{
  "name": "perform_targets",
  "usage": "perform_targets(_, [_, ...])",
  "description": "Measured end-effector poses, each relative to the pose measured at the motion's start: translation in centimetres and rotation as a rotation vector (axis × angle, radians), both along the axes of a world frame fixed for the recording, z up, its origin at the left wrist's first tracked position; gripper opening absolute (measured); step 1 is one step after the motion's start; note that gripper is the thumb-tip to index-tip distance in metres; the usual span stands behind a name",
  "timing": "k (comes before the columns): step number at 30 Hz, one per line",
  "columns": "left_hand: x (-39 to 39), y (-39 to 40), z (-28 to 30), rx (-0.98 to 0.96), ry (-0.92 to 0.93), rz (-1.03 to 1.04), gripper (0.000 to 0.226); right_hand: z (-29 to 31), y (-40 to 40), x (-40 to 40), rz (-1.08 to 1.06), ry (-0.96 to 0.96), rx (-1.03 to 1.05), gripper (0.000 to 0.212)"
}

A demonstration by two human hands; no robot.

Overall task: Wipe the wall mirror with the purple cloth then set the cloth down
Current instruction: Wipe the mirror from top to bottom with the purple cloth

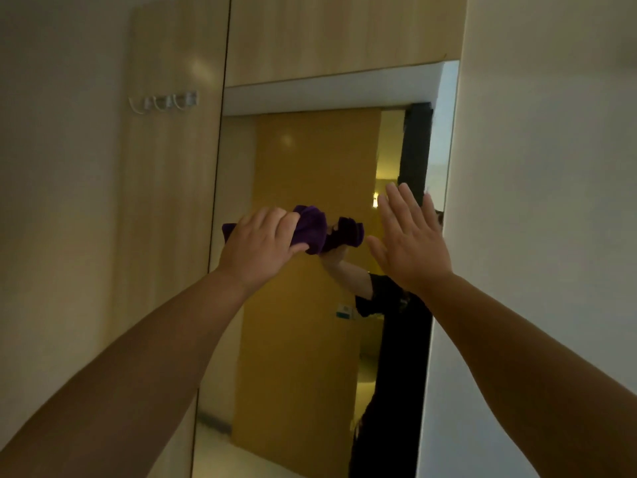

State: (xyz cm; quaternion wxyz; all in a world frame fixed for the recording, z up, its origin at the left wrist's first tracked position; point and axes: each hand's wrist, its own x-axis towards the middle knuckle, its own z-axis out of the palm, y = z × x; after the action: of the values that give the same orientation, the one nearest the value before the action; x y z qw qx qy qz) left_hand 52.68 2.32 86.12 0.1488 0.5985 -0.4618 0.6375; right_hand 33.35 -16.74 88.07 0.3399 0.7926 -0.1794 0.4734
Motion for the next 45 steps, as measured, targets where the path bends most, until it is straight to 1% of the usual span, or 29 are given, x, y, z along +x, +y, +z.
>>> perform_targets(7, [7.1,0.1,0.8,-0.018,0.009,-0.006,0.051,2.1,0.3,6.3,0.019,-0.022,-0.083,0.071])
perform_targets(12, [12.5,-0.1,2.2,-0.019,-0.016,-0.085,0.051,3.1,2.1,11.1,-0.041,-0.078,-0.044,0.069])
perform_targets(17, [17.9,0.3,3.8,-0.031,-0.063,-0.153,0.052,4.1,3.4,16.1,-0.131,-0.08,-0.054,0.07])
perform_targets(20, [20.3,0.2,4.7,-0.033,-0.041,-0.182,0.055,5.1,3.6,17.7,-0.162,-0.073,-0.058,0.071])
perform_targets(22, [21.2,-0.1,5.4,-0.04,-0.014,-0.183,0.058,6.1,3.3,17.8,-0.186,-0.076,-0.074,0.072])
perform_targets(26, [22.0,-0.7,7.3,-0.09,-0.03,-0.191,0.058,8.4,2.4,16.8,-0.239,-0.134,-0.085,0.074])
perform_targets(28, [22.1,-1.2,9.0,-0.115,-0.036,-0.208,0.057,9.2,1.8,16.0,-0.241,-0.148,-0.065,0.075])
perform_targets(30, [21.8,-1.9,11.3,-0.135,-0.044,-0.217,0.055,9.6,0.8,15.5,-0.244,-0.121,-0.055,0.078])
perform_targets(33, [21.2,-3.1,15.1,-0.158,-0.02,-0.213,0.053,9.7,-1.1,15.1,-0.254,-0.064,-0.078,0.082])
perform_targets(37, [21.5,-4.5,19.7,-0.154,-0.023,-0.156,0.055,9.5,-2.3,15.2,-0.241,-0.084,-0.153,0.08])
perform_targets(41, [22.5,-4.9,23.5,-0.196,0.056,-0.129,0.054,9.4,-2.7,15.4,-0.218,-0.113,-0.184,0.078])
perform_targets(45, [23.9,-4.7,26.0,-0.232,0.096,-0.137,0.054,9.5,-3.1,15.4,-0.222,-0.131,-0.214,0.077])
